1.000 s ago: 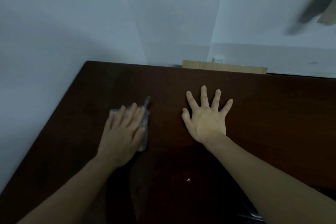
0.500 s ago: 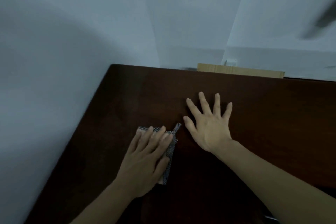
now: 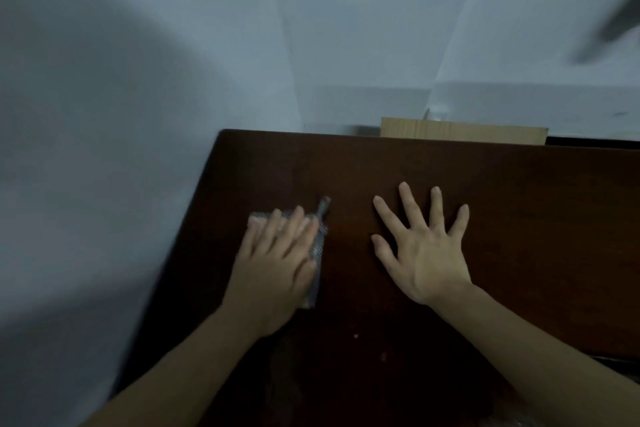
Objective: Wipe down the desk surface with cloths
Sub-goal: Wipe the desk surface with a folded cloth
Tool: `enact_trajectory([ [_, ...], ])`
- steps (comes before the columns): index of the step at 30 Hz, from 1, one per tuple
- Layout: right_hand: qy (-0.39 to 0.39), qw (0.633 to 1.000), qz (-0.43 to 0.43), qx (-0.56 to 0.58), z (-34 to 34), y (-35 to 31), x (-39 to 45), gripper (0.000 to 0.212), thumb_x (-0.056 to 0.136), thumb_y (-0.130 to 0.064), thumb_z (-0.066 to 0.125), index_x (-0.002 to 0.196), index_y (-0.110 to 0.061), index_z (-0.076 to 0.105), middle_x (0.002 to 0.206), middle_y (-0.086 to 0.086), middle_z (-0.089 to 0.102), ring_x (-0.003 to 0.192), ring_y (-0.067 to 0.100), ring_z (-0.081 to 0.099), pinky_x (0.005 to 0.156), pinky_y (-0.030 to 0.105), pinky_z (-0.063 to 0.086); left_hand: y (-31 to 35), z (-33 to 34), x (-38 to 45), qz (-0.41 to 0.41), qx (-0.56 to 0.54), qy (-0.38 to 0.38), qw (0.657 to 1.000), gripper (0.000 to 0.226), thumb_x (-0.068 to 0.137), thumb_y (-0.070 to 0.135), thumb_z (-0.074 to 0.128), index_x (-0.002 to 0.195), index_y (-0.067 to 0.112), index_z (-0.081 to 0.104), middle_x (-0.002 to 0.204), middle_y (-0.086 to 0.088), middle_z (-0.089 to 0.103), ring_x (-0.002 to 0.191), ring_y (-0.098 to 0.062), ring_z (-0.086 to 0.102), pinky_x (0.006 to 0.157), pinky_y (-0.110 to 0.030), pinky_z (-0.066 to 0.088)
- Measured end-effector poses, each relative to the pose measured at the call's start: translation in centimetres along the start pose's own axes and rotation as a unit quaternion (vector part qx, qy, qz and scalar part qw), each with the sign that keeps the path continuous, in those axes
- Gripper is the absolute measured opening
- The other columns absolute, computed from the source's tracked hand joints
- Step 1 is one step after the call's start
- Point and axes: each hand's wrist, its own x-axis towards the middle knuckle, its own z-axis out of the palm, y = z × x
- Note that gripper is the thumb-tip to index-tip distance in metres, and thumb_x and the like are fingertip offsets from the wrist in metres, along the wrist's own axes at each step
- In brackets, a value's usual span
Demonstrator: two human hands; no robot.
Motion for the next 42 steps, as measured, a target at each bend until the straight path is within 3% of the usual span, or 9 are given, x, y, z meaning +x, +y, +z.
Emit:
enact_trajectory([
  [2, 0.001, 1.000, 0.001, -0.001, -0.1, -0.1, 0.0, 0.077, 0.085, -0.070, -0.011, 0.158, -0.045, -0.012, 0.169, 0.002, -0.018, 0.151, 0.046, -0.018, 0.115, 0.075, -0.005, -0.5, 0.0, -1.2, 0.060, -0.013, -0.021, 0.998, 0.059, 0.108, 0.049, 0.012, 0.160, 0.025, 0.026, 0.166, -0.001, 0.026, 0.154, -0.029, 0.021, 0.121, -0.051, 0.015],
  [4, -0.003, 1.000, 0.003, -0.004, -0.1, -0.2, 0.0, 0.079, 0.083, -0.070, -0.014, 0.157, -0.046, -0.014, 0.169, 0.002, -0.020, 0.151, 0.046, -0.020, 0.115, 0.074, -0.006, -1.8, -0.3, -0.4, 0.076, -0.017, -0.035, 0.996, 0.059, 0.107, 0.052, 0.010, 0.161, 0.029, 0.022, 0.167, 0.002, 0.022, 0.155, -0.027, 0.018, 0.122, -0.050, 0.013],
  [9, 0.005, 1.000, 0.003, -0.003, 0.0, -0.2, 0.2, 0.074, 0.087, -0.071, -0.011, 0.156, -0.047, -0.016, 0.169, 0.001, -0.020, 0.151, 0.045, -0.021, 0.115, 0.074, -0.007, -5.6, -1.3, 7.4, -0.038, -0.037, 0.003, 0.999, 0.064, 0.095, 0.062, -0.006, 0.155, 0.040, -0.011, 0.168, 0.009, -0.007, 0.156, -0.021, -0.008, 0.125, -0.046, -0.006],
  [15, 0.019, 1.000, 0.000, 0.015, 0.2, 0.0, 0.3, 0.070, 0.093, -0.070, 0.002, 0.159, -0.047, -0.004, 0.170, 0.000, -0.011, 0.152, 0.045, -0.017, 0.115, 0.073, -0.008, -6.4, -1.7, 14.1, -0.095, -0.037, 0.006, 0.995, 0.060, 0.105, 0.054, 0.007, 0.160, 0.037, -0.008, 0.169, 0.005, -0.011, 0.156, -0.023, -0.011, 0.125, -0.048, -0.009],
  [20, 0.010, 1.000, 0.009, 0.006, 0.2, 0.2, 0.1, 0.070, 0.091, -0.072, -0.003, 0.156, -0.049, -0.013, 0.169, -0.002, -0.018, 0.152, 0.043, -0.021, 0.116, 0.072, -0.008, -4.6, -1.9, 10.5, 0.001, -0.007, 0.002, 1.000, 0.065, 0.098, 0.056, -0.006, 0.159, 0.036, -0.010, 0.169, 0.006, -0.010, 0.156, -0.023, -0.011, 0.125, -0.050, -0.006],
  [24, 0.003, 1.000, 0.014, 0.008, -0.1, -0.2, 0.0, 0.071, 0.090, -0.072, -0.005, 0.157, -0.049, -0.012, 0.169, -0.002, -0.017, 0.152, 0.042, -0.020, 0.117, 0.072, -0.008, -5.3, -1.6, 8.9, 0.092, -0.030, -0.009, 0.995, 0.066, 0.096, 0.062, -0.003, 0.158, 0.041, -0.005, 0.166, 0.013, -0.010, 0.155, -0.017, -0.013, 0.124, -0.044, -0.013],
  [29, 0.009, 1.000, 0.012, 0.013, 0.1, -0.1, 0.1, 0.071, 0.089, -0.075, -0.007, 0.156, -0.051, -0.013, 0.167, -0.004, -0.022, 0.151, 0.040, -0.024, 0.116, 0.069, -0.014, -10.7, -1.8, 14.5, -0.027, -0.027, 0.030, 0.999, 0.080, 0.086, 0.066, -0.010, 0.160, 0.038, 0.000, 0.170, 0.007, 0.000, 0.156, -0.024, -0.001, 0.125, -0.046, 0.000],
  [34, 0.015, 1.000, 0.009, 0.018, 0.4, 0.1, 0.0, 0.068, 0.092, -0.073, -0.001, 0.157, -0.050, -0.007, 0.168, -0.004, -0.018, 0.152, 0.040, -0.022, 0.116, 0.069, -0.013, -12.8, -1.6, 14.1, -0.084, -0.056, 0.021, 0.995, 0.074, 0.091, 0.063, 0.000, 0.161, 0.037, 0.000, 0.170, 0.008, -0.002, 0.156, -0.022, -0.003, 0.125, -0.045, -0.003],
  [42, 0.012, 1.000, 0.007, 0.020, 0.1, -0.1, -0.1, 0.069, 0.093, -0.072, -0.002, 0.158, -0.049, -0.006, 0.169, -0.001, -0.014, 0.152, 0.042, -0.020, 0.117, 0.072, -0.009, -13.8, -1.5, 11.1, -0.080, -0.056, 0.008, 0.995, 0.080, 0.086, 0.068, -0.007, 0.160, 0.038, -0.002, 0.168, 0.009, -0.006, 0.156, -0.020, -0.005, 0.126, -0.041, -0.006],
])
